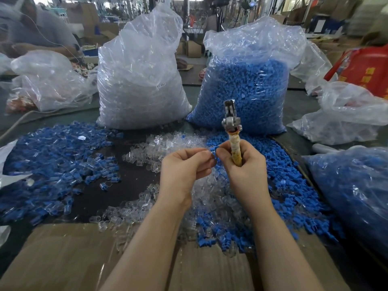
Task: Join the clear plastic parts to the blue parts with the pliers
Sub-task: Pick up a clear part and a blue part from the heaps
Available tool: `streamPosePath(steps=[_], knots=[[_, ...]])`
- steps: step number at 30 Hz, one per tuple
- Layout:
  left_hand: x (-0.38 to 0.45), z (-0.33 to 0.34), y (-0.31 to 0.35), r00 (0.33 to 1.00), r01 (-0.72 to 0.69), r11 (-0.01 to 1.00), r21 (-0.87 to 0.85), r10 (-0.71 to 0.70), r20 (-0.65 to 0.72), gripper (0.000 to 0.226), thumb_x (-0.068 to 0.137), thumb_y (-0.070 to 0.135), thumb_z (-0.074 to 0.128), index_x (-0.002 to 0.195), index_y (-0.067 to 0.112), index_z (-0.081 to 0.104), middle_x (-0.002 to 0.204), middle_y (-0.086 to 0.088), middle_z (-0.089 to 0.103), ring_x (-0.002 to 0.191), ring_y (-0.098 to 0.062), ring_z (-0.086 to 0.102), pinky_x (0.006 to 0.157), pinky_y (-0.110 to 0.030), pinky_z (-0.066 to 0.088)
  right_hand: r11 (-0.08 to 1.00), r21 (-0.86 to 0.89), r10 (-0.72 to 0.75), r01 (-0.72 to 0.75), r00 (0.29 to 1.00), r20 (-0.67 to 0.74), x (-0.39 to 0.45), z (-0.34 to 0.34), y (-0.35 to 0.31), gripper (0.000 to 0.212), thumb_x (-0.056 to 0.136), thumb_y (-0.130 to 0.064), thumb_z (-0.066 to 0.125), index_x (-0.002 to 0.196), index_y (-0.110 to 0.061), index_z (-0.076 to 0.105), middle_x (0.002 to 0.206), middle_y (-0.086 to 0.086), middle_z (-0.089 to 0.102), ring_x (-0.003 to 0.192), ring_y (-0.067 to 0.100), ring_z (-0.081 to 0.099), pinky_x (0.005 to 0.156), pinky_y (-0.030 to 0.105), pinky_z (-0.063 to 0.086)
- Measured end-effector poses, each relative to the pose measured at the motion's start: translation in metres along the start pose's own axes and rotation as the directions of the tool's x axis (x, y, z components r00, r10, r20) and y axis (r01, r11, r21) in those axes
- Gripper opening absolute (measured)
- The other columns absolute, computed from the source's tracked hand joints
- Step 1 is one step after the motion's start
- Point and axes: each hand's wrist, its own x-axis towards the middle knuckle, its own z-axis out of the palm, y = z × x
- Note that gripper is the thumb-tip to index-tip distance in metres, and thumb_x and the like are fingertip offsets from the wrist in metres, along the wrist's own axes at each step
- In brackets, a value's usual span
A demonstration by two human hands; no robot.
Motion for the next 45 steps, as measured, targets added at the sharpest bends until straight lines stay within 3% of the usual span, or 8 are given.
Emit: streamPosePath(steps=[8, 15, 23, 27, 31, 35, 39, 45], knots=[[-0.004, 0.008, 0.000, 0.998, -0.051, 0.999, -0.004, 0.051, -0.028, 0.006, 0.082, 0.001, 0.073, 0.080, 0.007, 0.072, 0.079, -0.009, 0.076, 0.075, -0.015, 0.074, 0.067, -0.020, 0.057, 0.998, -0.063, -0.008, 0.005, 0.998, -0.059, -0.002, 0.006, 0.002, 0.011, 0.092, -0.023, 0.068, 0.085, -0.017, 0.063, 0.072, 0.002, 0.062, 0.065, 0.022, 0.056, 0.059, 0.035, 0.049], [-0.005, 0.006, -0.002, 0.953, -0.283, 0.922, 0.265, 0.302, -0.035, 0.010, 0.081, 0.003, 0.076, 0.079, 0.013, 0.074, 0.074, -0.001, 0.075, 0.074, -0.013, 0.073, 0.064, -0.017, 0.055, 0.998, -0.055, 0.016, -0.018, 0.999, -0.047, -0.002, 0.008, 0.000, 0.009, 0.093, -0.022, 0.067, 0.084, -0.019, 0.063, 0.072, 0.002, 0.062, 0.061, 0.018, 0.053, 0.056, 0.030, 0.047], [-0.001, 0.004, -0.008, 0.911, -0.349, 0.822, 0.450, 0.410, -0.042, 0.018, 0.079, 0.011, 0.080, 0.071, 0.024, 0.071, 0.070, 0.008, 0.073, 0.070, -0.009, 0.071, 0.068, -0.025, 0.060, 0.992, -0.128, -0.001, -0.001, 1.000, -0.013, -0.001, 0.006, 0.001, 0.007, 0.093, -0.018, 0.065, 0.086, -0.015, 0.064, 0.061, -0.008, 0.055, 0.055, 0.003, 0.044, 0.052, 0.023, 0.038], [0.000, 0.003, -0.007, 0.899, -0.367, 0.803, 0.469, 0.435, -0.042, 0.017, 0.081, 0.014, 0.079, 0.070, 0.024, 0.070, 0.068, 0.010, 0.072, 0.067, -0.005, 0.070, 0.063, -0.016, 0.055, 0.990, -0.143, 0.005, 0.000, 0.999, 0.031, 0.000, 0.006, 0.001, 0.010, 0.094, -0.020, 0.064, 0.086, -0.014, 0.063, 0.058, -0.015, 0.051, 0.052, 0.004, 0.041, 0.049, 0.017, 0.034], [0.004, -0.001, -0.006, 0.912, -0.334, 0.832, 0.443, 0.404, -0.071, 0.012, 0.085, 0.010, 0.075, 0.076, 0.016, 0.070, 0.071, 0.003, 0.073, 0.069, -0.010, 0.071, 0.068, -0.023, 0.058, 0.991, -0.136, 0.035, -0.020, 0.993, 0.113, 0.001, 0.003, -0.003, 0.004, 0.094, -0.019, 0.063, 0.092, -0.017, 0.065, 0.067, -0.005, 0.059, 0.054, 0.008, 0.046, 0.051, 0.022, 0.041], [0.006, -0.003, -0.004, 0.933, -0.311, 0.898, 0.312, 0.351, -0.078, 0.008, 0.089, 0.007, 0.070, 0.082, 0.011, 0.067, 0.072, -0.001, 0.074, 0.069, -0.010, 0.071, 0.064, -0.016, 0.054, 0.983, -0.156, 0.136, -0.099, 0.960, 0.245, 0.005, -0.011, 0.000, 0.007, 0.091, -0.014, 0.064, 0.091, -0.021, 0.063, 0.069, -0.014, 0.063, 0.059, -0.003, 0.053, 0.054, 0.010, 0.043], [0.007, -0.006, -0.003, 0.935, -0.323, 0.914, 0.244, 0.348, -0.068, 0.008, 0.091, 0.006, 0.066, 0.084, 0.010, 0.067, 0.071, 0.001, 0.072, 0.068, -0.008, 0.069, 0.065, -0.015, 0.052, 0.959, -0.244, 0.227, -0.147, 0.912, 0.342, 0.006, -0.024, 0.003, 0.005, 0.091, -0.016, 0.065, 0.094, -0.020, 0.064, 0.080, -0.001, 0.063, 0.067, 0.004, 0.055, 0.059, 0.015, 0.045], [0.008, -0.007, -0.002, 0.918, -0.363, 0.902, 0.233, 0.389, -0.075, 0.010, 0.093, 0.003, 0.063, 0.084, 0.007, 0.065, 0.065, 0.004, 0.069, 0.064, -0.005, 0.066, 0.064, -0.014, 0.051, 0.941, -0.303, 0.271, -0.149, 0.870, 0.413, 0.005, -0.027, 0.002, 0.008, 0.090, -0.018, 0.066, 0.097, -0.019, 0.062, 0.092, 0.013, 0.064, 0.082, 0.034, 0.061, 0.077, 0.047, 0.053]])
